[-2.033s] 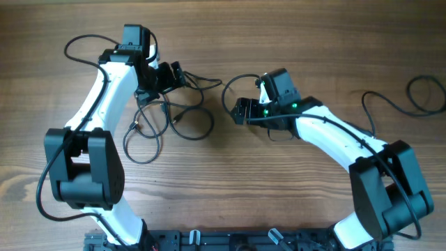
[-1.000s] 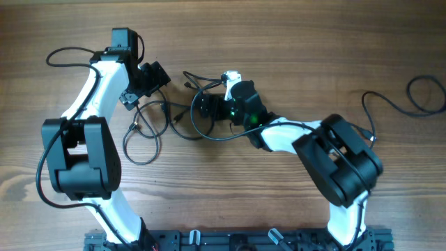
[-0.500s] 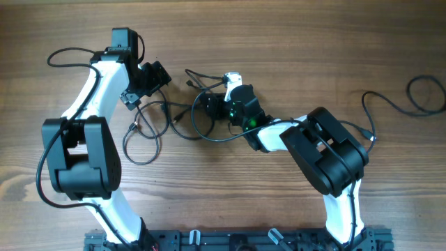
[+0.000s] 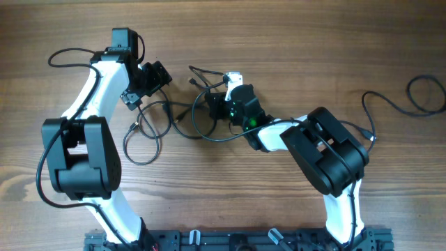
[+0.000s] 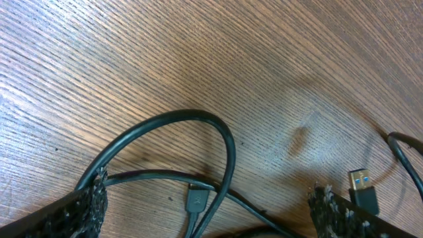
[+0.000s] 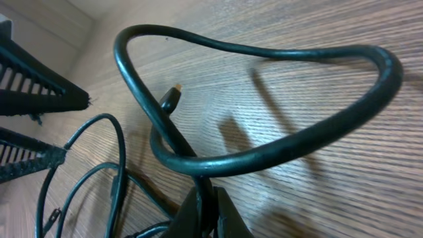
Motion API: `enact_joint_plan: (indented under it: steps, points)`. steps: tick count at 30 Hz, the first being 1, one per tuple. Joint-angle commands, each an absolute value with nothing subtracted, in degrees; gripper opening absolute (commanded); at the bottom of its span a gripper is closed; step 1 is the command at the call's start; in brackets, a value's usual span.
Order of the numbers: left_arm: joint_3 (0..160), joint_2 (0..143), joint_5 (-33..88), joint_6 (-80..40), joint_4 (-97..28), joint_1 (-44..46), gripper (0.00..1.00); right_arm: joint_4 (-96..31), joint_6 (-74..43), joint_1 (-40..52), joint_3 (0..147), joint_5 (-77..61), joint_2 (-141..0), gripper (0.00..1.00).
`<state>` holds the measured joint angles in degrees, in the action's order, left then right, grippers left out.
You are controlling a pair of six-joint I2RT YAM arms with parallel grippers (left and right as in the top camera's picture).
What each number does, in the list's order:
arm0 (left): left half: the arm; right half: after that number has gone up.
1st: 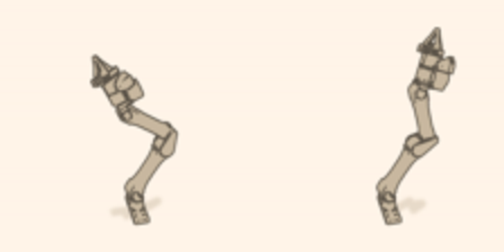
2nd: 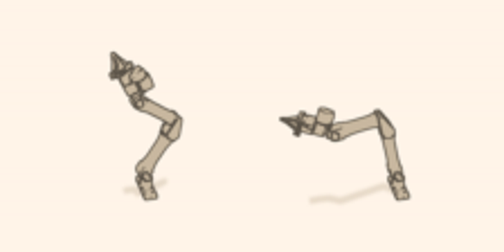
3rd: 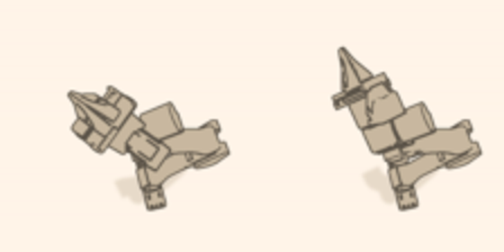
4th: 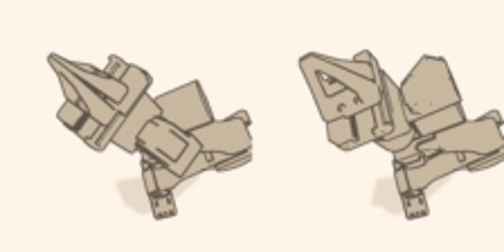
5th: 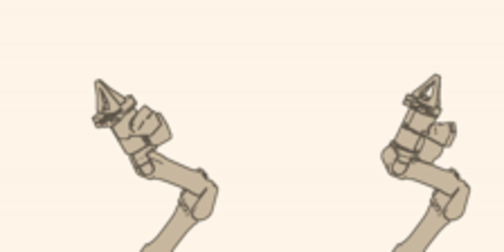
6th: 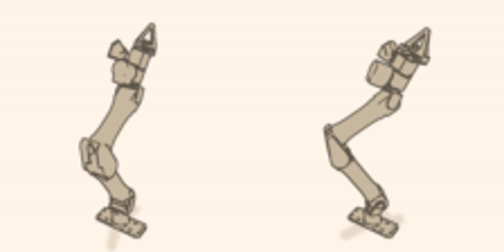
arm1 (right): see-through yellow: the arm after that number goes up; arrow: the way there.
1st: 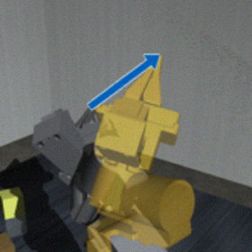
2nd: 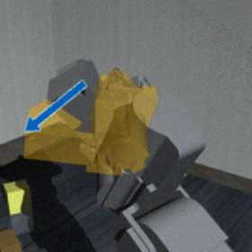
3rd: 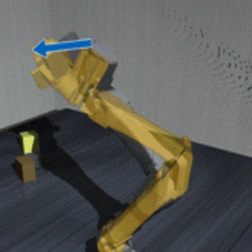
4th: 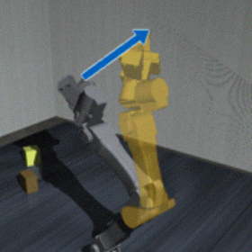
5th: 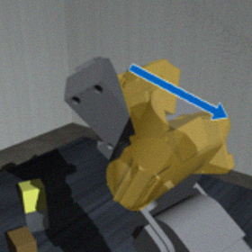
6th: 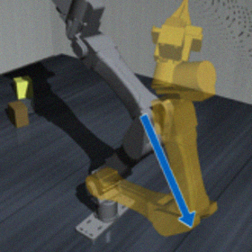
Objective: Untangle cables
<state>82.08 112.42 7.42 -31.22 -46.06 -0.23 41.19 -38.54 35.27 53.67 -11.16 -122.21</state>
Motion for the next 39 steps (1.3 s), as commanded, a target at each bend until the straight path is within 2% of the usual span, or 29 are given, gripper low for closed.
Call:
enact_joint_plan:
  steps: [1, 11, 22, 33, 36, 39]
  points:
    - [81.6, 113.3, 8.1, -32.0, -45.9, -0.5, 1.0, 35.3, -37.2, 33.8, 53.7, -11.6, -115.2, 0.05]
    - [81.6, 113.3, 8.6, -32.0, -45.9, -0.5, 1.0, 15.0, -28.7, 33.4, 53.7, -12.2, -95.7, 0.04]
    - [81.6, 113.3, 9.6, -32.0, -45.8, -0.5, 1.0, 19.8, -28.4, 33.4, 53.9, -15.8, -92.1, 0.04]
    - [81.6, 113.3, 9.6, -32.0, -45.6, -0.5, 1.0, 9.3, -23.3, 33.4, 63.1, -13.0, -80.4, 0.04]
    - [81.6, 113.3, 9.6, -32.0, -45.6, -0.5, 1.0, 7.9, -20.3, 33.4, 63.4, -9.3, -77.3, 0.04]
    - [81.6, 113.3, 9.6, -32.0, -45.6, -0.5, 1.0, 5.1, -17.9, 32.9, 63.4, 0.9, -75.7, 0.04]
